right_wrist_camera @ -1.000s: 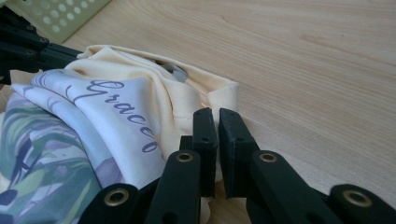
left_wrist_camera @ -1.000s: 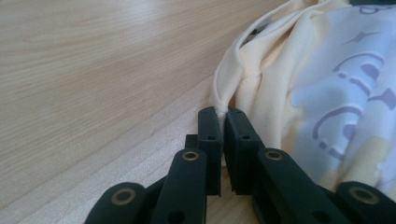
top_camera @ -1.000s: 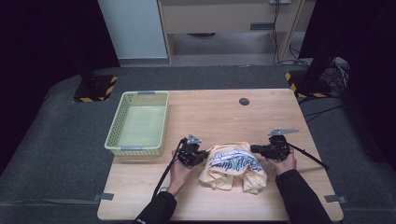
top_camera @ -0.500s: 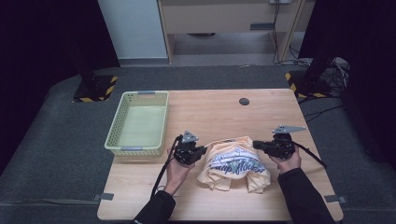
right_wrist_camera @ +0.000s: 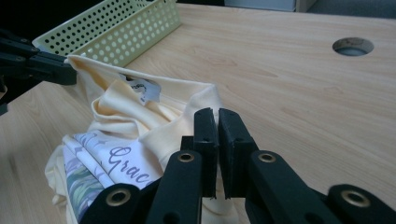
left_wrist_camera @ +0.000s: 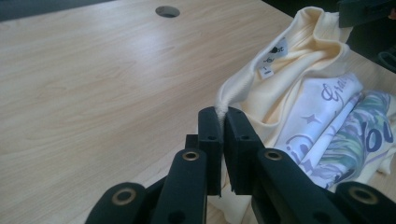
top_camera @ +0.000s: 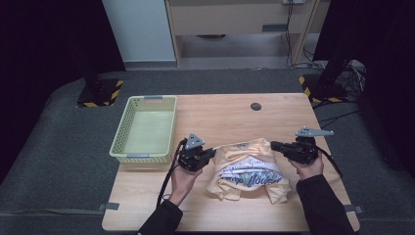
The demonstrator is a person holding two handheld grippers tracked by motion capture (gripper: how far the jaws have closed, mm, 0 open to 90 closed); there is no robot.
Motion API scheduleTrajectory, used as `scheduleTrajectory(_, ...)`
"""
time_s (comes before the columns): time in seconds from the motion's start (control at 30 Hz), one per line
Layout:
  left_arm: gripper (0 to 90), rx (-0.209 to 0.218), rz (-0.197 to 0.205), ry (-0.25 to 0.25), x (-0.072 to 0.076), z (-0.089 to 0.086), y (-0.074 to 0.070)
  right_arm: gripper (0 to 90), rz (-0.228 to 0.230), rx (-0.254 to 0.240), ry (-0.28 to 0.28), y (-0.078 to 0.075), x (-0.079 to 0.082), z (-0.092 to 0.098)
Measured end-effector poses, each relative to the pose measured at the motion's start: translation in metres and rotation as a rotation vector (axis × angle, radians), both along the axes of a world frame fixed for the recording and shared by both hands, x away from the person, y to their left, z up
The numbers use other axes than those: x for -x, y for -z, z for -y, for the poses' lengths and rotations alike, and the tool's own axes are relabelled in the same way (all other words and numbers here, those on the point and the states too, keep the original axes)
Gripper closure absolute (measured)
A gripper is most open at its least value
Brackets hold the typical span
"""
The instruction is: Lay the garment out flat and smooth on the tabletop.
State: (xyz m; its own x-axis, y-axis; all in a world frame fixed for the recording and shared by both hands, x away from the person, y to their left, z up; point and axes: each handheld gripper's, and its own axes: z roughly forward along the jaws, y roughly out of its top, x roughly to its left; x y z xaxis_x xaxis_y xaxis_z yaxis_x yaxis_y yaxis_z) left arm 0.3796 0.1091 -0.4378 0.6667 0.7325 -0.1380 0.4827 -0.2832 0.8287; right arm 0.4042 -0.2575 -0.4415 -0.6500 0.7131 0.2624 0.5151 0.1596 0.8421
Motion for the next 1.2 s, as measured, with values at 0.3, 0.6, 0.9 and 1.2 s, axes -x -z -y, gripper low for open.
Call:
scheduleTrajectory(0.3, 86.0, 0.023, 0.055, 0.011, 0.007, 0.003, -0.023, 87.0, 0.057, 0.000, -0.007, -0.021, 0.006, -0.002)
scheduleTrajectory(0.6, 86.1, 0.033, 0.096, 0.010, 0.005, 0.006, -0.042, 87.2, 0.118, -0.021, 0.011, -0.042, 0.011, 0.000)
scheduleTrajectory(0.9, 86.0, 0.051, 0.158, -0.019, -0.006, 0.013, -0.065, 87.4, 0.227, -0.038, 0.075, -0.075, 0.006, -0.003)
scheduleTrajectory(1.2, 86.0, 0.022, 0.211, -0.080, -0.028, 0.024, -0.077, 87.3, 0.277, -0.007, 0.170, -0.088, -0.017, -0.014)
